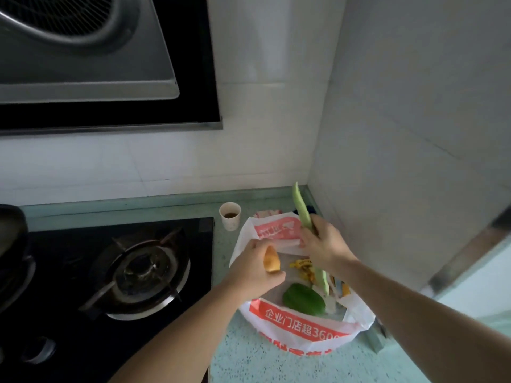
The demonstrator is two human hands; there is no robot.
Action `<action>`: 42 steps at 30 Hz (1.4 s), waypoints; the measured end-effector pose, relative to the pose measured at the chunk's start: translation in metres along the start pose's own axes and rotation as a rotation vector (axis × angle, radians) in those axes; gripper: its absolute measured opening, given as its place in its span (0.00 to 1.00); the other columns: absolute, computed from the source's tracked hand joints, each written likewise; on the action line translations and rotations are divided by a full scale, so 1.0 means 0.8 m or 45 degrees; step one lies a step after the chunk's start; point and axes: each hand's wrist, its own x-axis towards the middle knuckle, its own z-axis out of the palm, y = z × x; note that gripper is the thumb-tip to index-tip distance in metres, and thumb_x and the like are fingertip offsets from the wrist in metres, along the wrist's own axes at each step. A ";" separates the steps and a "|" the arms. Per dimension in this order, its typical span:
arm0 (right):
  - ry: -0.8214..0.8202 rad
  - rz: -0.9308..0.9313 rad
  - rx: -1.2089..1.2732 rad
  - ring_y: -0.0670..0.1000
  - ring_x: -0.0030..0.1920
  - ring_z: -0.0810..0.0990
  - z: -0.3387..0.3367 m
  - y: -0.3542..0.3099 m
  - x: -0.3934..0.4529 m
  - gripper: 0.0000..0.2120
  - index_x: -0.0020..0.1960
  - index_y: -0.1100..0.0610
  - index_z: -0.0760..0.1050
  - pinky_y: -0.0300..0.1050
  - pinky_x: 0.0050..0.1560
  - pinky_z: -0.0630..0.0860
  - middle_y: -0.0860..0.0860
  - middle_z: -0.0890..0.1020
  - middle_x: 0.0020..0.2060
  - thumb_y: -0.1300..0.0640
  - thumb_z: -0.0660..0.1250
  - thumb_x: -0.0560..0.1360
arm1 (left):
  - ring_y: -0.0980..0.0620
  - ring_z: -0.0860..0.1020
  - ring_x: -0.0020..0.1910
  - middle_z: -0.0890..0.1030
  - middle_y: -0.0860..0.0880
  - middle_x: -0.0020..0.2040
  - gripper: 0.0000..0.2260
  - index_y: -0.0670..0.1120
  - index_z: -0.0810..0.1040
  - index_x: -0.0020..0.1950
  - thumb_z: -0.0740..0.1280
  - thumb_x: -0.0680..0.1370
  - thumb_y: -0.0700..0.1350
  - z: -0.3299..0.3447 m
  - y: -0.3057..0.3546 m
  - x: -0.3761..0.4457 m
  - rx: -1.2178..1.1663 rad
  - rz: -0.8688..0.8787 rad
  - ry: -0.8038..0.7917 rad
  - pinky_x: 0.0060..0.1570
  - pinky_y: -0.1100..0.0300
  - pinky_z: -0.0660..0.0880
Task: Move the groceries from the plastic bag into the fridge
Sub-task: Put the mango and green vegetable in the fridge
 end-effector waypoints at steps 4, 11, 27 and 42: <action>-0.014 0.021 -0.034 0.50 0.32 0.72 -0.024 -0.027 -0.021 0.13 0.48 0.60 0.71 0.45 0.31 0.71 0.53 0.74 0.33 0.50 0.58 0.80 | 0.53 0.72 0.60 0.69 0.55 0.67 0.32 0.55 0.64 0.70 0.72 0.70 0.55 -0.026 0.015 -0.003 -0.096 0.090 -0.007 0.57 0.54 0.74; 0.127 0.222 -0.065 0.47 0.35 0.72 -0.065 -0.033 -0.087 0.14 0.48 0.52 0.74 0.38 0.33 0.67 0.48 0.74 0.36 0.47 0.53 0.82 | 0.53 0.74 0.55 0.72 0.54 0.59 0.25 0.61 0.67 0.63 0.73 0.70 0.48 -0.052 0.044 -0.001 -0.545 0.035 -0.018 0.49 0.55 0.77; 0.482 0.368 0.140 0.49 0.22 0.71 -0.219 0.009 -0.366 0.14 0.49 0.56 0.74 0.38 0.21 0.65 0.54 0.77 0.35 0.45 0.60 0.79 | 0.56 0.75 0.44 0.76 0.54 0.51 0.09 0.57 0.77 0.56 0.68 0.76 0.55 -0.001 0.291 -0.144 -0.578 0.299 -0.140 0.38 0.59 0.80; 1.305 0.614 -0.027 0.42 0.20 0.62 -0.434 0.115 -0.827 0.15 0.38 0.54 0.69 0.36 0.20 0.60 0.47 0.67 0.26 0.47 0.63 0.78 | 0.47 0.79 0.33 0.81 0.44 0.47 0.17 0.58 0.80 0.49 0.69 0.62 0.57 0.193 0.669 -0.382 -0.485 0.908 -0.748 0.28 0.56 0.77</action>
